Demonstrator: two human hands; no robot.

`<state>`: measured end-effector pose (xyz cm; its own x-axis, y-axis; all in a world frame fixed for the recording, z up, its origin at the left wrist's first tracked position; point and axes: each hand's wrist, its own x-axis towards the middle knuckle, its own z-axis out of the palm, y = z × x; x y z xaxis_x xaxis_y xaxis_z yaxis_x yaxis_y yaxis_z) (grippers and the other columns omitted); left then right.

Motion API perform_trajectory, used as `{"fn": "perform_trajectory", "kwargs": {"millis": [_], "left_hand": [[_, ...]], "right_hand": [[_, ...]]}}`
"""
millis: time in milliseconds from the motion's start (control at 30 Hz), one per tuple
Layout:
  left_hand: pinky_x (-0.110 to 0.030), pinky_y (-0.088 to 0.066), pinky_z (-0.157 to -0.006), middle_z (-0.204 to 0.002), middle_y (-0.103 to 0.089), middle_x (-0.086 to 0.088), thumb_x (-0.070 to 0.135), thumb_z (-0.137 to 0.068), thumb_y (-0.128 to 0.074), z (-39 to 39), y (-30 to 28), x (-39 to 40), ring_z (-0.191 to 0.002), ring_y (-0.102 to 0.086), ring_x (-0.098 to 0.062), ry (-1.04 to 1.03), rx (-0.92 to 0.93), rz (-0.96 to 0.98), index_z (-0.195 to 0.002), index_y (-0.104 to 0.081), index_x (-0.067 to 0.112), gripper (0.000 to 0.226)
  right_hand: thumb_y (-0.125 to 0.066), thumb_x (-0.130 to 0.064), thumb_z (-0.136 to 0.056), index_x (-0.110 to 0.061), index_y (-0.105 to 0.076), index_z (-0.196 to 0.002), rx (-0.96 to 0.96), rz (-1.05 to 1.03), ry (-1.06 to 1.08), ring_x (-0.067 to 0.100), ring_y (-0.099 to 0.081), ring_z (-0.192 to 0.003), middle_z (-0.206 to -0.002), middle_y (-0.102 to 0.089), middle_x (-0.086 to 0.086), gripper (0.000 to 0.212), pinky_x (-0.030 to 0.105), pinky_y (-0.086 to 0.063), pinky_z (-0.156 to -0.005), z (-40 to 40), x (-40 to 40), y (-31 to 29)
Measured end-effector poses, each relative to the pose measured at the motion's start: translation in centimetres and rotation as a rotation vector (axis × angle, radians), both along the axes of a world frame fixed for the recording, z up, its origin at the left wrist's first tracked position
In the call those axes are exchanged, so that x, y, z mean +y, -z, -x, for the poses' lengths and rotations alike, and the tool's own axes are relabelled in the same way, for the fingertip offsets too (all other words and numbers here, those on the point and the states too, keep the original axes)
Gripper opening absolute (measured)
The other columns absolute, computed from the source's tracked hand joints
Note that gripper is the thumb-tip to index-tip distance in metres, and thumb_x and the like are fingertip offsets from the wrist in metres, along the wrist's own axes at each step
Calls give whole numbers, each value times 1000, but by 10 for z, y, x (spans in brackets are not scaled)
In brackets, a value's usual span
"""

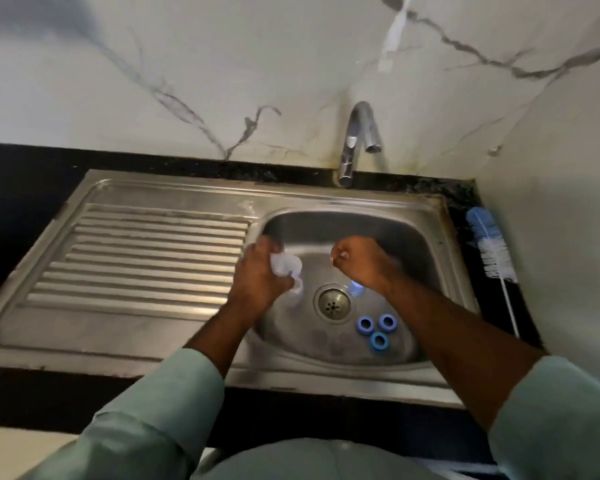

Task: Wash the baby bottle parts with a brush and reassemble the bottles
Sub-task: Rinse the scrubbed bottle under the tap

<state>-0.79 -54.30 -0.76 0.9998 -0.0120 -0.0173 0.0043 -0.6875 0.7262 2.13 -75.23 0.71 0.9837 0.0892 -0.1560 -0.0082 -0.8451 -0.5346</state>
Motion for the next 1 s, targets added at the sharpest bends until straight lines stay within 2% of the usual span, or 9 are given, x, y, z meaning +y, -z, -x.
{"fn": "perform_trajectory", "kwargs": {"millis": [100,233,367,433,500,633,733,933,1000], "left_hand": [[-23,-40,-92,-112,-42,-4,10,-63,-88,-9,-12,63,-107,-51,-25,-104,-46,105,-126,-63,17,67],[-24,-40,-91,-118,-47,-1,15,-64,-89,-32,-28,164,-107,-49,-15,-198,-164,99,-142,-42,20,91],[-25,-40,-92,-131,-40,0,22,-76,-83,-54,-47,238,-111,-41,-9,-267,-153,39,-131,-47,21,66],[-27,-41,-99,-141,-35,1,18,-81,-79,-69,-50,269,-120,-41,-10,-291,-143,0,-134,-50,28,61],[-28,-39,-106,-147,-30,3,16,-84,-76,-88,-49,297,-131,-40,-15,-306,-131,-7,-140,-48,33,64],[-37,-37,-109,-153,-32,0,18,-86,-75,-127,-33,329,-138,-37,-22,-305,-8,-29,-152,-26,35,84],[-40,-34,-113,-157,-30,4,21,-83,-78,-150,-7,340,-142,-34,-21,-304,27,16,-153,-21,34,91],[-28,-33,-106,-158,-26,8,25,-80,-81,-162,31,344,-133,-36,-6,-338,-52,108,-154,-7,41,106],[-25,-29,-106,-158,-25,7,25,-78,-82,-163,37,344,-134,-37,-8,-341,-74,119,-155,-3,39,111]], "right_hand": [[-66,-18,-85,-10,-73,-92,1,-64,-88,20,-64,-88,-93,-71,7,13,29,-47,-81,-14,71,-5],[-70,-10,-81,-6,-74,-89,-1,-207,-253,20,-67,-88,-92,-73,8,10,31,-50,-87,-43,175,-10],[-70,-8,-81,-6,-75,-91,8,-241,-351,16,-65,-88,-95,-72,6,11,23,-48,-88,-71,253,-17],[-71,-8,-80,-7,-74,-90,8,-269,-382,17,-66,-89,-95,-72,7,10,30,-50,-91,-89,286,-17],[-71,-11,-82,-9,-74,-93,19,-259,-398,18,-66,-91,-99,-71,7,12,30,-50,-91,-109,317,-17],[-65,-18,-88,-12,-71,-99,73,-205,-423,16,-63,-92,-101,-68,3,14,22,-47,-83,-148,364,-9],[-64,-21,-90,-13,-68,-103,106,-177,-419,16,-62,-94,-104,-68,2,15,21,-45,-82,-174,389,10],[-65,-19,-90,-11,-66,-112,151,-159,-456,15,-62,-99,-112,-68,5,23,21,-44,-85,-197,396,37],[-66,-18,-89,-10,-66,-112,163,-172,-452,12,-60,-95,-111,-68,6,25,20,-45,-85,-199,394,40]]}}
